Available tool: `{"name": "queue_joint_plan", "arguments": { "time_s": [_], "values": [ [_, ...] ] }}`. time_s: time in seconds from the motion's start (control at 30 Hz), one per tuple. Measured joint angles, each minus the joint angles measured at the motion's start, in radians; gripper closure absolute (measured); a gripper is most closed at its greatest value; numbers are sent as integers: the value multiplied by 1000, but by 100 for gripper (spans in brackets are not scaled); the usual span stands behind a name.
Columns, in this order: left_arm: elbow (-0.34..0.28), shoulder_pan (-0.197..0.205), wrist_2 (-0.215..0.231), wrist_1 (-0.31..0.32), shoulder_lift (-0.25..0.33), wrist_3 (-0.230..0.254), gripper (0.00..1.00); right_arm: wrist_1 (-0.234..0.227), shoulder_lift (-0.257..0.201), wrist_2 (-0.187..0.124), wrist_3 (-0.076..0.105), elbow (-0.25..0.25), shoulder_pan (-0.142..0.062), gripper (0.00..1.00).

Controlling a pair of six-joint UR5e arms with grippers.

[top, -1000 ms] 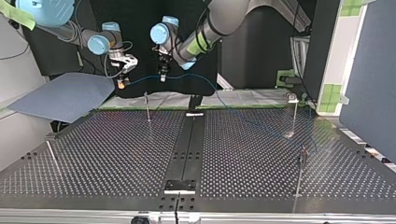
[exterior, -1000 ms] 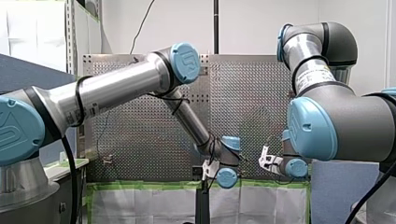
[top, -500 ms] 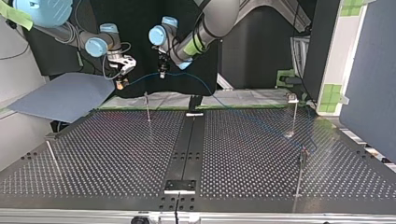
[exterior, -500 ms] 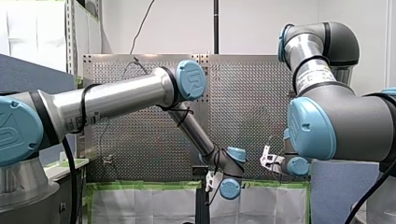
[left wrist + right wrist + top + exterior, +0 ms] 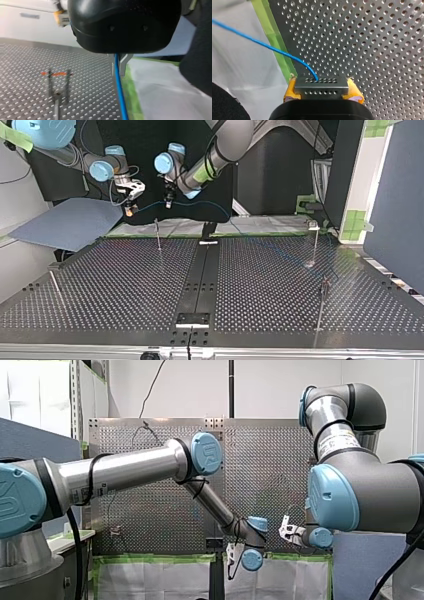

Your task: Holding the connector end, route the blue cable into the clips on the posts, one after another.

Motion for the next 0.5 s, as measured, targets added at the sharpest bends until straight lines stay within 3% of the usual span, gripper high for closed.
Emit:
{"name": "queue_joint_plan", "arguments": {
  "time_s": [0.2,0.5],
  "values": [
    [55,13,-20,-12,1,-46,100,-1,0,-41,1,-4,-2,100],
    [112,30,-27,-60,1,-66,100,-2,0,-53,10,-10,-21,100]
  ]
}}
